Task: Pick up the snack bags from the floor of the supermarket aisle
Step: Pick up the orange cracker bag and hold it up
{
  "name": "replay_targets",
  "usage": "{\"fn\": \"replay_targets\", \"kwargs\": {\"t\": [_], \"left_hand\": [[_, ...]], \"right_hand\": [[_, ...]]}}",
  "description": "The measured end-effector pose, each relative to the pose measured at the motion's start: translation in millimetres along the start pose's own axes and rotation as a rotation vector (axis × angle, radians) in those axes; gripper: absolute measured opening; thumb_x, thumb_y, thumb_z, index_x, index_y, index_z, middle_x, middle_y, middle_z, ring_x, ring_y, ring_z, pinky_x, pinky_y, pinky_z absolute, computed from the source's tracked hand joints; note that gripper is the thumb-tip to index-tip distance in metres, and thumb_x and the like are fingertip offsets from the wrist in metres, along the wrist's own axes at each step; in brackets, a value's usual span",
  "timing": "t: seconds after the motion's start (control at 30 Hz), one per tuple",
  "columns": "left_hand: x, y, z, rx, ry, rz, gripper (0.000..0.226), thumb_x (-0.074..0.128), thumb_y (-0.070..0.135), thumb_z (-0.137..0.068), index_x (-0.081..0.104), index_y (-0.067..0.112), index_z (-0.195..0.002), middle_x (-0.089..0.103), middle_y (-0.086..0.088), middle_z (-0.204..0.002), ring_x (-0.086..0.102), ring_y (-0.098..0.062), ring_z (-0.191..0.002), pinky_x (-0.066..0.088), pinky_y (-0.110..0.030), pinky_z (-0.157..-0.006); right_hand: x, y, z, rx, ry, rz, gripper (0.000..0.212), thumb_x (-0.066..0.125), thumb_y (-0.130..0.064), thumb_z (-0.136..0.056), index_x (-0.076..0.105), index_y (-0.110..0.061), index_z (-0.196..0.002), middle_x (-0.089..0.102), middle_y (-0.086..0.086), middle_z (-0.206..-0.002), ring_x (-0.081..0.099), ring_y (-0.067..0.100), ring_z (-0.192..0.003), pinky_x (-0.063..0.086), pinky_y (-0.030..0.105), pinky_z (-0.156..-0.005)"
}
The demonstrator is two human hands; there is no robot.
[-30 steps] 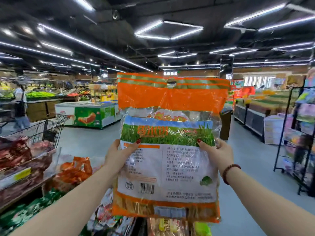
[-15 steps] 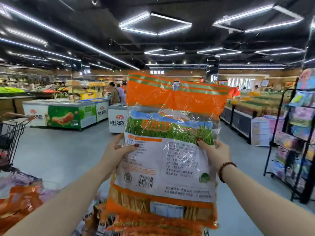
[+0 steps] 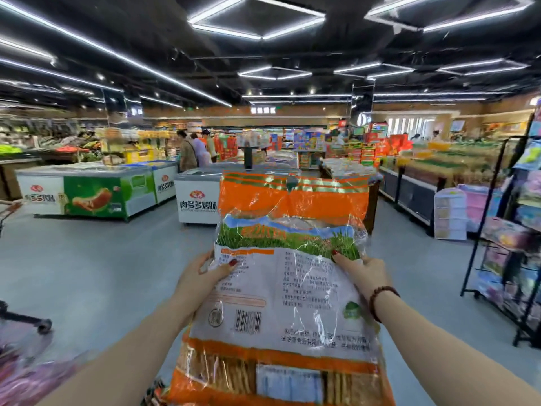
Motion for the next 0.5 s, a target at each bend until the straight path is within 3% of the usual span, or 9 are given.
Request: {"fn": "replay_targets", "kwargs": {"t": [0.1,0.17,0.2,0.23,0.3,0.4,0.5], "left_hand": [[1.0,-27.5,-19.1,-0.094,0.005,-0.049,0.049,0.079,0.051,-0.064,0.061,0.032,-0.105,0.069,0.003,-0.101,0.067,-0.023,-0.093,0.054,-0.043,-0.086],[-3.5,-55.5,-32.6,-0.154,0.035,-0.117,0.067,0.073,0.073,-0.051,0.061,0.036,-0.106,0.07,0.002,-0.106,0.067,-0.025,-0.096,0.052,-0.048,-0.091],[-5.9,-74.8,-40.9,-0.193,0.059,-0.155,0.077,0.068,0.082,-0.047,0.061,0.038,-0.109,0.07,0.002,-0.109,0.067,-0.024,-0.096,0.052,-0.047,-0.091],[-6.2,-87.8,-45.8,-0.214,0.073,-0.199,0.084,0.063,0.088,-0.044,0.061,0.038,-0.112,0.07,0.002,-0.111,0.067,-0.023,-0.097,0.052,-0.046,-0.092],[0.2,-100.7,-48.4,-0.213,0.056,-0.283,0.095,0.06,0.091,-0.044,0.056,0.037,-0.122,0.068,0.002,-0.115,0.065,-0.023,-0.102,0.051,-0.044,-0.094],[19.9,-83.5,-30.0,-0.2,0.014,-0.398,0.104,0.058,0.087,-0.054,0.039,0.033,-0.141,0.06,-0.006,-0.13,0.057,-0.035,-0.118,0.046,-0.04,-0.095],[30.5,-83.6,-31.0,-0.211,-0.02,-0.495,0.109,0.049,0.085,-0.061,0.025,0.025,-0.149,0.044,-0.009,-0.147,0.042,-0.032,-0.132,0.036,-0.039,-0.105]], "right_hand": [[25.9,3.4,-11.1,0.014,-0.113,0.02,0.037,0.076,-0.054,-0.069,0.062,-0.021,-0.078,0.059,0.001,-0.067,0.054,0.02,-0.061,0.042,0.03,-0.057],[49.7,18.7,-26.5,0.008,-0.219,0.034,0.082,0.081,-0.066,-0.053,0.059,-0.017,-0.115,0.067,0.004,-0.1,0.064,0.024,-0.085,0.053,0.037,-0.073],[61.1,28.0,-31.6,0.016,-0.271,0.058,0.1,0.08,-0.071,-0.047,0.051,-0.015,-0.126,0.064,0.004,-0.105,0.064,0.023,-0.084,0.053,0.038,-0.072],[70.6,32.6,-31.9,0.011,-0.317,0.068,0.104,0.079,-0.071,-0.05,0.046,-0.013,-0.129,0.061,0.004,-0.099,0.062,0.019,-0.075,0.051,0.034,-0.066],[82.6,38.5,-28.5,-0.005,-0.36,0.12,0.089,0.073,-0.067,-0.063,0.045,-0.012,-0.127,0.061,0.005,-0.091,0.06,0.015,-0.063,0.049,0.03,-0.061],[88.5,48.1,-26.9,-0.033,-0.34,0.203,0.067,0.063,-0.063,-0.077,0.048,-0.013,-0.12,0.067,0.012,-0.094,0.064,0.022,-0.075,0.054,0.039,-0.075],[89.1,54.2,-30.7,-0.015,-0.338,0.303,0.077,0.054,-0.066,-0.081,0.039,-0.012,-0.134,0.064,0.013,-0.113,0.064,0.026,-0.094,0.052,0.038,-0.08]]}}
Point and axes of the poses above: each hand's wrist, its own z-axis away from the middle knuckle, its own x-axis out of the palm, y = z × x, the point moved 10 cm from there along -z, towards the middle knuckle
